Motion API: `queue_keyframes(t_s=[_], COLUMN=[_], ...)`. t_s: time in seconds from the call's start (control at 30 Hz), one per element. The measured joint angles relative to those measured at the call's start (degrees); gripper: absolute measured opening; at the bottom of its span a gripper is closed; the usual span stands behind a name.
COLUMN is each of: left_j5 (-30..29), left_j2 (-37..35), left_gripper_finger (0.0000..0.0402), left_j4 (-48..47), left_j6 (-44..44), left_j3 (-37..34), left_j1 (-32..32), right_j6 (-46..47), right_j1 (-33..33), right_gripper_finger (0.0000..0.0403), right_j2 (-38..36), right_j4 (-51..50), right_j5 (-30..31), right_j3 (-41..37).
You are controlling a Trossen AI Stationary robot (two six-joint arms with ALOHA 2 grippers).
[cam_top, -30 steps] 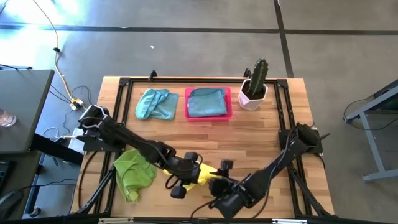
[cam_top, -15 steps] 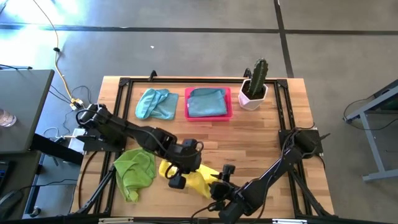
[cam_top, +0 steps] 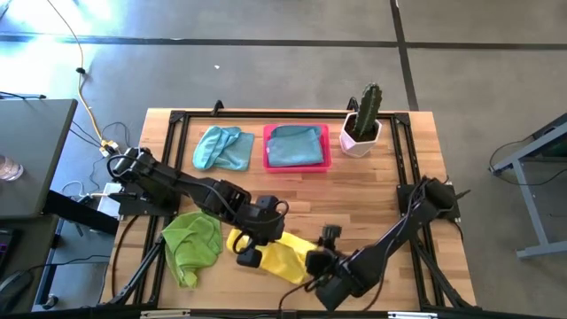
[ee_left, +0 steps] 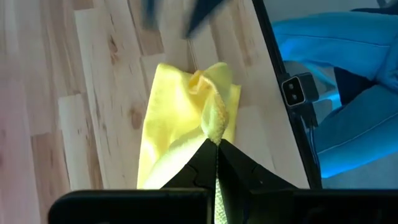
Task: Fold microfiber towels
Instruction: Fold the yellow microfiber cloth
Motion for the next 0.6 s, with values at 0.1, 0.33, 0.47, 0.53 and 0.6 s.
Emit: queue_keyframes(t_s=[0.1,0.33,0.47,0.53,0.6], left_j5=[0.0,-0.2,-0.2,-0.2,-0.2], left_j2=[0.0,0.0,0.0,0.0,0.0], left_gripper_finger=[0.0000,0.0000,0.0000,0.0000,0.0000], left_j4=[0.0,0.0,0.0,0.0,0.0], left_j6=[0.0,-1.0,-1.0,-1.0,-1.1], left_j3=[0.0,0.0,0.0,0.0,0.0], left_j1=[0.0,0.0,0.0,0.2,0.5], right_j6=[1.3,2.6,3.2,1.8,-0.5], right_j1=[-1.4,-4.5,-6.1,-6.6,-7.2], right_gripper_finger=[0.0177,0.0177,0.0177,0.0177,0.0177], right_j2=[-0.3,-7.4,-18.2,-24.0,-28.8], right_j4=[-7.2,-6.4,11.8,24.9,41.1], right_j5=[1.3,3.2,1.5,-0.8,-4.3], right_j3=[0.0,-14.7,-31.1,-38.9,-46.4])
